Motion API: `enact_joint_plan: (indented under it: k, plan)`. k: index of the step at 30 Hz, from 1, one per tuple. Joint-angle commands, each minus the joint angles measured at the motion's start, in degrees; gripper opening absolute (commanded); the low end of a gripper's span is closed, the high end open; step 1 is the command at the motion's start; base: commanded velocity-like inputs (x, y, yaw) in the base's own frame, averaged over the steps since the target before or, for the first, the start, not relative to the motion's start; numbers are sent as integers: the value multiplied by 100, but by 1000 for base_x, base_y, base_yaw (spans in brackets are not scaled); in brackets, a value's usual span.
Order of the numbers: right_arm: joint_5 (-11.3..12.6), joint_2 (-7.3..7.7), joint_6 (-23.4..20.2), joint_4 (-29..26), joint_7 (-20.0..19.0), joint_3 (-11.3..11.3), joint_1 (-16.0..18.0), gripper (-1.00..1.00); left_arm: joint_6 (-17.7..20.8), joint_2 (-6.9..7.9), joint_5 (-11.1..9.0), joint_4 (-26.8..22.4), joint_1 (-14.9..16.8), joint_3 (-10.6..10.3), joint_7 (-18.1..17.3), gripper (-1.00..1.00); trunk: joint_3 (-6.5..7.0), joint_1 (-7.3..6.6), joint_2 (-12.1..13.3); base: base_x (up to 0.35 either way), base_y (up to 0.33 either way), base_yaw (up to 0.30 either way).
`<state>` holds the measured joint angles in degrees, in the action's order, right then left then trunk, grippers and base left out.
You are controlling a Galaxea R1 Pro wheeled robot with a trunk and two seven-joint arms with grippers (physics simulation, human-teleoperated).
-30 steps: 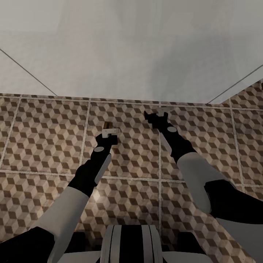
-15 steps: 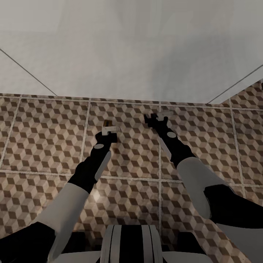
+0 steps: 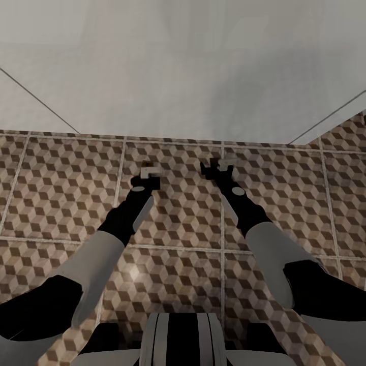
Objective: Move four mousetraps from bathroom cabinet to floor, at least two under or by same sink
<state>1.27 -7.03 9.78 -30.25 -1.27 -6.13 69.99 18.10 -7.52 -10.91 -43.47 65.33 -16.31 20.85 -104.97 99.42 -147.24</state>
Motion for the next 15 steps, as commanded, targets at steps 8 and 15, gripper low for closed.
enact_joint_plan:
  k: [8, 15]
  plan:
    - [14, 0, 52, -62, -13, -5, -3, 100, 27, -5, -42, 199, 262, -22, 66, -100, -3, -1, -1, 0, 0, 0]
    - [14, 0, 56, -68, -13, -7, -3, 100, 17, -14, -42, 207, 293, -21, 68, -100, -3, -1, -1, 0, 0, 0]
